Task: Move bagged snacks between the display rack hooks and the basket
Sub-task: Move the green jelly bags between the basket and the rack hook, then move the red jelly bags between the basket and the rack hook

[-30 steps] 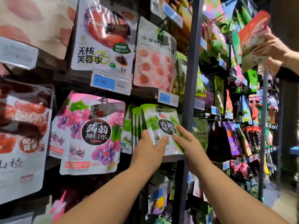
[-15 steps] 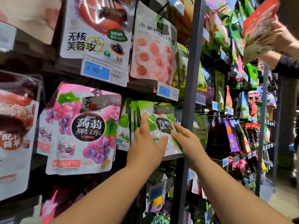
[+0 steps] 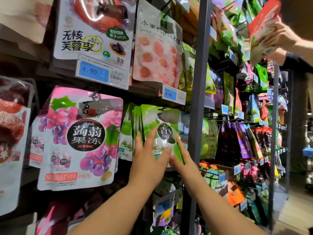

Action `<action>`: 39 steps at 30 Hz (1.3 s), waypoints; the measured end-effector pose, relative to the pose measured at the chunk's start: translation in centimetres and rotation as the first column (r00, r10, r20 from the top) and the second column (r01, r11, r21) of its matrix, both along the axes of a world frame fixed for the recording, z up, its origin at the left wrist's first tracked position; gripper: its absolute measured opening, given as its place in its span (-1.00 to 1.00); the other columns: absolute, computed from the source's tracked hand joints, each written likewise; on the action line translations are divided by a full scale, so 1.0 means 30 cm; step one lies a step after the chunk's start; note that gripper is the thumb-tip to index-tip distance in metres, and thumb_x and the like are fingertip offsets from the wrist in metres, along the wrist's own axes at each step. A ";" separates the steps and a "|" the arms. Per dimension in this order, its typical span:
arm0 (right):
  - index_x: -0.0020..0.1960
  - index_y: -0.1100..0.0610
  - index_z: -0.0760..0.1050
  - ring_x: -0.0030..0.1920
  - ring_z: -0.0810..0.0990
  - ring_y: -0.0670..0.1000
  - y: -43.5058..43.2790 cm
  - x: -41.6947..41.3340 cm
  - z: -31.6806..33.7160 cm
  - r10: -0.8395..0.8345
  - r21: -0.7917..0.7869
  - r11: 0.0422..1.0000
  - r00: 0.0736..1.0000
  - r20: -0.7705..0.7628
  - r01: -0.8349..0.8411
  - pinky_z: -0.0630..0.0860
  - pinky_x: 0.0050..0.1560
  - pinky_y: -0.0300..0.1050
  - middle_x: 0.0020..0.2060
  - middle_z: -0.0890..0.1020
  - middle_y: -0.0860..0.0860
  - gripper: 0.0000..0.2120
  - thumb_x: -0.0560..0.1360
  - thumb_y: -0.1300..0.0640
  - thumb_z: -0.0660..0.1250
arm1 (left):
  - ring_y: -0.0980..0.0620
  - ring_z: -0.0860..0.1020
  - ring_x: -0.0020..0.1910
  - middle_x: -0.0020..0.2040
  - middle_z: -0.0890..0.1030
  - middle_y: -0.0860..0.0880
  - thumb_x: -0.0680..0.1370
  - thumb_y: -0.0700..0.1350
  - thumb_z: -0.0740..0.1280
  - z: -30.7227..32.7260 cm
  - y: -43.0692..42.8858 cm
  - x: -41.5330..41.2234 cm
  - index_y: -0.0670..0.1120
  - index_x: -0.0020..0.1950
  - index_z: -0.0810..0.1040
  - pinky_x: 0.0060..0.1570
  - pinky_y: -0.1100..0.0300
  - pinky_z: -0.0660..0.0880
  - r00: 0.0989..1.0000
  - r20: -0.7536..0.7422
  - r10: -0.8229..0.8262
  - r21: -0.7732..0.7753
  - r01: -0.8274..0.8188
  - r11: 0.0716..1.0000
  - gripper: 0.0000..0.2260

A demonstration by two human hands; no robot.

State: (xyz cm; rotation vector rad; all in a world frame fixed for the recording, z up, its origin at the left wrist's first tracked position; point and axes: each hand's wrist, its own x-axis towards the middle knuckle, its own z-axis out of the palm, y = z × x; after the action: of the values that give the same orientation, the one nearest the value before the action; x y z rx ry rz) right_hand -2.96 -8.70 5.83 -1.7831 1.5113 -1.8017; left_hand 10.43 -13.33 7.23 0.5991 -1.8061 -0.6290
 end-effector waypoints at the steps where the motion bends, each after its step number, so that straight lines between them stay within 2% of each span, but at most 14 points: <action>1: 0.39 -0.53 0.06 0.34 0.29 -0.24 -0.011 0.007 0.000 0.001 0.015 1.000 1.000 -0.004 -0.001 0.29 0.22 -0.29 0.28 0.23 -0.45 -0.31 0.35 -0.45 0.29 | 0.01 -0.06 0.59 0.59 -0.22 0.17 0.56 0.18 0.27 0.001 -0.012 0.000 0.42 0.48 0.04 0.42 -0.05 0.24 1.000 0.000 0.011 -0.004 -0.011 1.000 -0.41; 3: 0.45 -0.46 0.01 0.32 0.28 -0.22 -0.037 0.013 -0.001 -0.012 0.040 0.999 0.999 -0.035 0.013 0.27 0.25 -0.25 0.31 0.23 -0.35 -0.30 0.39 -0.32 0.23 | 0.00 -0.04 0.59 0.59 -0.21 0.16 0.56 0.16 0.28 -0.003 -0.037 0.001 0.41 0.49 0.04 0.41 -0.04 0.25 0.999 0.007 0.035 -0.013 -0.035 0.999 -0.41; 7: 0.54 -0.33 -0.04 0.32 0.22 -0.25 -0.083 0.008 -0.001 -0.043 0.057 0.997 0.996 -0.082 0.048 0.26 0.20 -0.33 0.33 0.20 -0.32 -0.20 0.38 -0.31 0.22 | -0.02 0.01 0.58 0.59 -0.20 0.16 0.57 0.14 0.29 -0.014 -0.091 -0.002 0.40 0.50 0.05 0.41 -0.02 0.26 0.998 0.032 0.059 -0.027 -0.058 0.998 -0.41; 9: 0.52 -0.35 -0.04 0.30 0.23 -0.29 -0.100 0.003 -0.005 -0.037 0.051 0.998 0.996 -0.085 0.042 0.29 0.06 -0.52 0.28 0.20 -0.42 -0.17 0.33 -0.37 0.23 | -0.03 0.02 0.58 0.59 -0.20 0.15 0.57 0.15 0.29 -0.021 -0.112 -0.009 0.40 0.50 0.05 0.41 -0.03 0.26 0.997 0.046 0.061 -0.026 -0.060 0.998 -0.40; 11: 0.48 -0.38 -0.02 0.21 0.26 -0.49 -0.109 -0.005 -0.011 -0.037 0.011 0.999 0.994 -0.102 0.038 0.27 -0.05 -0.66 0.17 0.20 -0.56 -0.11 0.23 -0.52 0.23 | -0.04 0.00 0.58 0.59 -0.20 0.14 0.57 0.15 0.29 -0.031 -0.121 -0.011 0.42 0.49 0.03 0.43 -0.06 0.23 0.998 0.044 0.054 -0.032 -0.052 0.998 -0.40; 13: 0.43 -0.45 -0.01 0.13 0.21 -0.67 -0.119 -0.018 -0.026 -0.020 -0.012 1.000 0.995 -0.100 0.019 0.25 -0.01 -0.69 0.18 0.19 -0.61 -0.05 0.13 -0.65 0.19 | -0.05 -0.02 0.59 0.59 -0.20 0.15 0.56 0.18 0.28 -0.045 -0.122 -0.010 0.46 0.48 0.00 0.45 -0.10 0.20 0.998 0.032 0.044 -0.041 -0.043 0.998 -0.39; 18: 0.41 -0.51 -0.07 0.16 0.10 -0.71 -0.108 -0.027 -0.049 -0.031 -0.017 0.999 0.995 -0.097 0.029 0.16 0.12 -0.68 0.29 0.08 -0.63 -0.10 0.13 -0.72 0.04 | 0.05 -0.09 0.58 0.60 -0.17 0.13 0.57 0.17 0.25 -0.057 -0.084 -0.005 0.43 0.49 -0.01 0.46 -0.03 0.11 1.000 -0.014 0.025 -0.052 -0.026 0.998 -0.41; 20: 0.40 -0.53 -0.06 0.24 0.12 -0.65 -0.098 -0.021 -0.047 -0.045 -0.024 0.999 0.994 -0.097 0.043 0.17 0.21 -0.60 0.30 0.10 -0.65 -0.21 0.23 -0.67 0.07 | 0.11 -0.10 0.57 0.60 -0.16 0.13 0.59 0.15 0.23 -0.060 -0.067 -0.005 0.43 0.48 0.00 0.45 0.02 0.10 0.999 -0.035 0.013 -0.072 -0.015 0.997 -0.43; 23: 0.39 -0.54 -0.04 0.44 0.20 -0.32 -0.093 -0.021 -0.052 -0.060 -0.015 0.998 0.997 -0.057 0.059 0.19 0.44 -0.26 0.37 0.16 -0.51 -0.47 0.49 -0.43 0.10 | 0.13 -0.10 0.57 0.60 -0.15 0.11 0.61 0.13 0.20 -0.070 -0.046 -0.008 0.39 0.50 0.00 0.45 0.07 0.09 0.998 -0.053 0.018 -0.092 -0.023 0.996 -0.46; 25: 0.34 -0.63 -0.02 0.46 0.23 -0.22 -0.084 -0.022 -0.052 -0.086 -0.036 0.996 0.994 -0.063 0.084 0.21 0.45 -0.16 0.36 0.21 -0.52 -0.54 0.51 -0.42 0.08 | 0.12 -0.09 0.57 0.60 -0.14 0.11 0.61 0.13 0.19 -0.077 -0.036 -0.012 0.36 0.52 0.02 0.46 0.04 0.10 0.998 -0.059 0.037 -0.098 -0.043 0.994 -0.46; 29: 0.37 -0.50 -0.01 0.43 0.28 -0.19 -0.056 -0.026 -0.060 -0.107 -0.063 0.993 0.993 -0.058 0.103 0.22 0.38 -0.21 0.28 0.24 -0.49 -0.51 0.49 -0.33 0.06 | 0.09 -0.05 0.57 0.60 -0.10 0.10 0.61 0.13 0.18 -0.099 -0.005 -0.019 0.27 0.54 0.10 0.48 0.02 0.08 0.992 -0.099 0.081 -0.090 -0.090 0.992 -0.49; 33: 0.43 -0.38 0.06 0.35 0.27 -0.33 -0.013 -0.030 -0.076 -0.099 -0.067 0.993 0.995 -0.032 0.097 0.18 0.24 -0.55 0.25 0.23 -0.54 -0.47 0.50 -0.28 0.11 | 0.05 0.02 0.54 0.59 -0.04 0.05 0.61 0.09 0.22 -0.132 0.039 -0.026 0.18 0.52 0.24 0.40 0.13 0.06 0.969 -0.177 0.172 -0.096 -0.191 0.977 -0.53; 36: 0.51 -0.23 0.18 0.42 0.33 -0.22 0.035 -0.046 -0.101 -0.084 -0.058 0.995 0.996 -0.014 0.083 0.25 0.35 -0.38 0.43 0.36 -0.22 -0.50 0.60 -0.17 0.20 | 0.08 0.11 0.44 0.56 0.02 -0.07 0.60 0.05 0.27 -0.165 0.090 -0.034 0.15 0.49 0.30 0.35 0.30 0.00 0.939 -0.269 0.213 -0.076 -0.241 0.967 -0.55; 39: 0.35 -0.33 0.30 0.26 0.47 -0.22 0.143 -0.088 -0.182 -0.095 -0.008 0.995 0.995 -0.013 0.095 0.39 0.29 -0.29 0.26 0.48 -0.13 -0.65 0.61 -0.07 0.21 | 0.11 0.17 0.30 0.42 0.15 -0.10 0.54 0.00 0.27 -0.278 0.155 -0.052 0.02 0.50 0.31 0.27 0.54 0.01 0.917 -0.346 0.200 -0.072 -0.239 0.968 -0.49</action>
State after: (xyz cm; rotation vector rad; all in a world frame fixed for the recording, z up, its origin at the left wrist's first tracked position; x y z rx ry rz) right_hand -5.59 -4.40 0.37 -1.7582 1.6223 -1.8441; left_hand 8.88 -8.68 -1.12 0.5699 -1.4188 -0.4412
